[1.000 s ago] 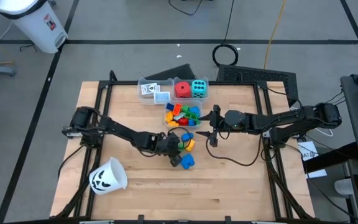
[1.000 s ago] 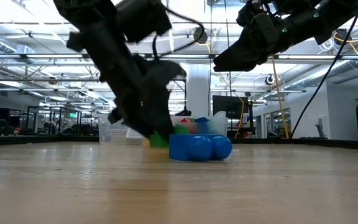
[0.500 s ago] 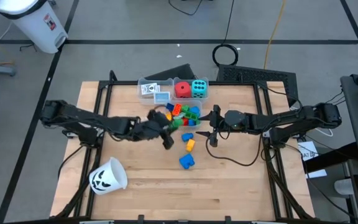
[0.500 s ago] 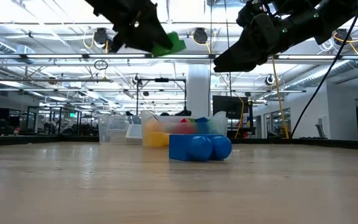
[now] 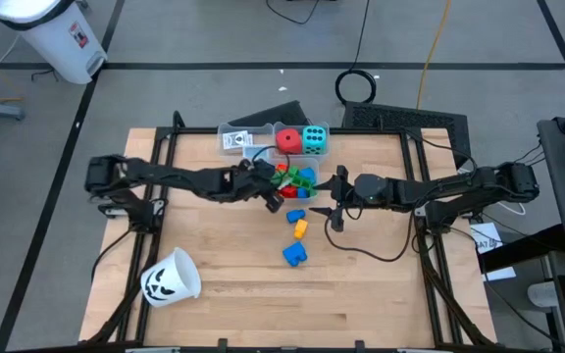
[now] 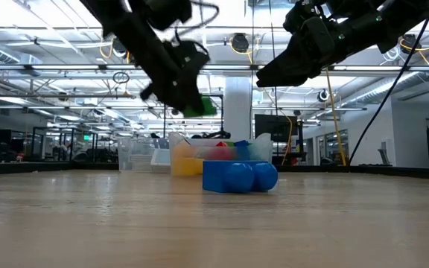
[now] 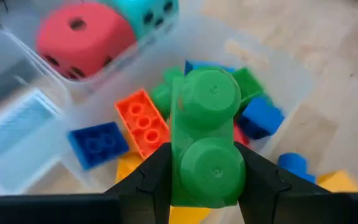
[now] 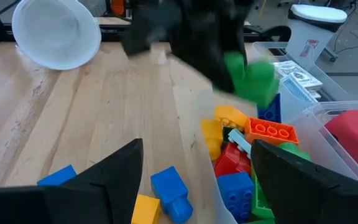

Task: Pick & Place Toys
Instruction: Put the green game piece into the bottom transparent bin, then put the top blue game piece into the bottom transparent bin

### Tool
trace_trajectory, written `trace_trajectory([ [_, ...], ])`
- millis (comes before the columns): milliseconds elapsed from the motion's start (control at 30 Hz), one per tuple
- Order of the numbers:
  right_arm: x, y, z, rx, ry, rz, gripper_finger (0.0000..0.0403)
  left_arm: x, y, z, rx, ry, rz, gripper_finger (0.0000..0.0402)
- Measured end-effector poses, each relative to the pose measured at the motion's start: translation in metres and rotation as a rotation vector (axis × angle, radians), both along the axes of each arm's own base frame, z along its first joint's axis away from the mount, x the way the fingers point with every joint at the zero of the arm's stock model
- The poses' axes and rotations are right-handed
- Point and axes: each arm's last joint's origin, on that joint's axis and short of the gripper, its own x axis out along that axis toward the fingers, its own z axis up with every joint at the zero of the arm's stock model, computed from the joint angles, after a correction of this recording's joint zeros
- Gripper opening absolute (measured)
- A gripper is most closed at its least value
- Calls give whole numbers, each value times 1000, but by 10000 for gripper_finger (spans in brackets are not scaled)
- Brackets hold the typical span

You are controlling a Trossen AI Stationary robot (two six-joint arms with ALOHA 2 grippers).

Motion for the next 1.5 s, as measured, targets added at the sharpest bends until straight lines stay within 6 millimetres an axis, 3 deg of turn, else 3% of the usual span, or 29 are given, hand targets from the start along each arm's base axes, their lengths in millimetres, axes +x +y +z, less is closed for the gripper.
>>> trace_trajectory([
  [233, 0, 0, 0, 0, 2, 0, 267, 11, 7, -38, -42, 92, 22, 135],
  [333, 0, 0, 0, -3, 2, 1, 267, 14, 7, -44, -41, 105, 19, 171],
  [533, 0, 0, 0, -4, 3, 1, 267, 14, 7, -42, -11, 114, -19, 287],
  [767, 0, 0, 0, -4, 3, 0, 267, 7, 5, -18, 12, 64, -41, 356],
  [933, -2, -1, -4, -4, 1, -1, 267, 1, 2, -1, 1, 9, -47, 374],
  [1167, -2, 5, -6, -14, 27, 66, 267, 1, -10, 6, -25, -33, -73, 376],
  [1333, 10, 23, -26, -13, 81, 204, 267, 2, -21, 7, -68, -69, -66, 376],
  [1500, 23, 26, -52, -46, 166, 242, 267, 6, -37, 8, -140, -119, -120, 376],
])
